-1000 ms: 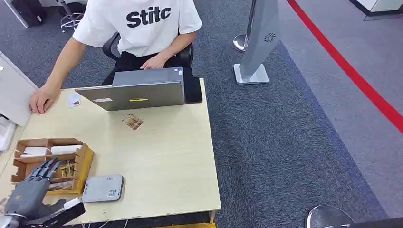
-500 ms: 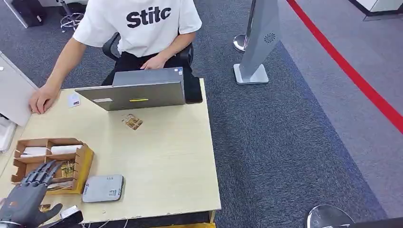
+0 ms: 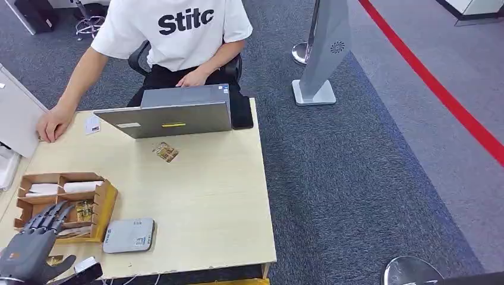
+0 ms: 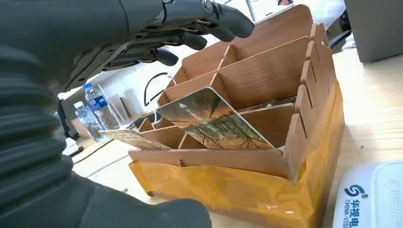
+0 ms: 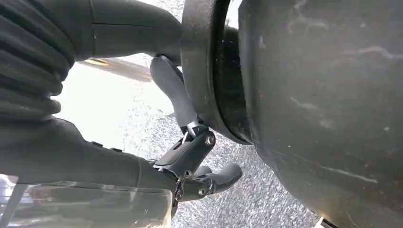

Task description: Pass the card to the sensor for recognition and then transmit it.

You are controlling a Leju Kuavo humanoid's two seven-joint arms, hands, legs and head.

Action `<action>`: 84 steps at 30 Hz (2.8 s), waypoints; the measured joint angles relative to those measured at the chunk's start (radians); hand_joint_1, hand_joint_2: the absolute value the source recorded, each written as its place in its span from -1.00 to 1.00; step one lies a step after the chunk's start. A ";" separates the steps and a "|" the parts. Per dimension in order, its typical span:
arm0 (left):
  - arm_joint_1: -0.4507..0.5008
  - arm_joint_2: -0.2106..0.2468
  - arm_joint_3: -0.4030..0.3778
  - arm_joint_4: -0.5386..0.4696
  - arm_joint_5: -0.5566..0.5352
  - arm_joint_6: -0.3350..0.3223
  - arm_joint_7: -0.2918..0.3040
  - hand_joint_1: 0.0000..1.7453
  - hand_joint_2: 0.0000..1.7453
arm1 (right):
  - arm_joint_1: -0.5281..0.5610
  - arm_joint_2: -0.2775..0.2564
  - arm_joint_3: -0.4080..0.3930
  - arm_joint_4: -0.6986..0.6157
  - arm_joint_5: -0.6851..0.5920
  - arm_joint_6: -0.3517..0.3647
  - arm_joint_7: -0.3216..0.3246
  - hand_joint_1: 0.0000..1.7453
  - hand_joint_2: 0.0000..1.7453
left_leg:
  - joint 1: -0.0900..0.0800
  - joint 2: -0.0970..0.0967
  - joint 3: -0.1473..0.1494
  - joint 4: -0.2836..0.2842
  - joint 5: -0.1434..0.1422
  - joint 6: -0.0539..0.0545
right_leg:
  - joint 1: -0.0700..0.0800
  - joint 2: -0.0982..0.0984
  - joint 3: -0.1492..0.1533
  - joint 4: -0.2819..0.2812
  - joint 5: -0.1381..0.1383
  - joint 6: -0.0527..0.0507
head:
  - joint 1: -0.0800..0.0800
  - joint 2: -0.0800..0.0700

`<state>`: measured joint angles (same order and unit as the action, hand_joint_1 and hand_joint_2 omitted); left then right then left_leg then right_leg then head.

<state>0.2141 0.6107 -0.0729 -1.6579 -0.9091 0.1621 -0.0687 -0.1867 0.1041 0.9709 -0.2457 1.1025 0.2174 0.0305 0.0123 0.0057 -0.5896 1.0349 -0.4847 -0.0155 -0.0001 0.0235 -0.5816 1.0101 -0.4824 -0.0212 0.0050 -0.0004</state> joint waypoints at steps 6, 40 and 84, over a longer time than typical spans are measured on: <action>0.008 0.000 0.000 -0.002 0.003 -0.001 0.003 1.00 1.00 | 0.000 0.000 0.004 -0.001 0.001 0.000 0.000 -1.00 1.00 | 0.000 0.000 0.000 0.000 0.000 0.000 | 0.000 0.000 0.000 0.000 0.000 0.000 | 0.000 0.000; -0.078 -0.081 0.048 -0.032 -0.126 0.262 0.047 1.00 1.00 | -0.016 -0.005 0.040 -0.008 0.035 0.005 -0.062 -1.00 1.00 | 0.000 0.000 0.000 0.000 0.000 0.000 | 0.000 0.000 -0.001 0.000 0.000 0.000 | 0.000 0.000; -0.606 -0.214 0.027 0.151 -0.032 0.393 -0.021 -1.00 1.00 | -0.040 -0.010 0.081 -0.008 0.082 0.029 -0.131 -1.00 1.00 | -0.001 0.007 -0.002 0.001 -0.002 0.001 | -0.002 0.007 -0.006 0.000 0.001 0.001 | 0.000 0.000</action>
<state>-0.3918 0.3971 -0.0462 -1.5072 -0.9407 0.5547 -0.0893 -0.2262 0.0942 1.0521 -0.2537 1.1849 0.2461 -0.1003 0.0108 0.0127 -0.5917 1.0362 -0.4868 -0.0141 -0.0023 0.0309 -0.5875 1.0103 -0.4818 -0.0206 0.0046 0.0000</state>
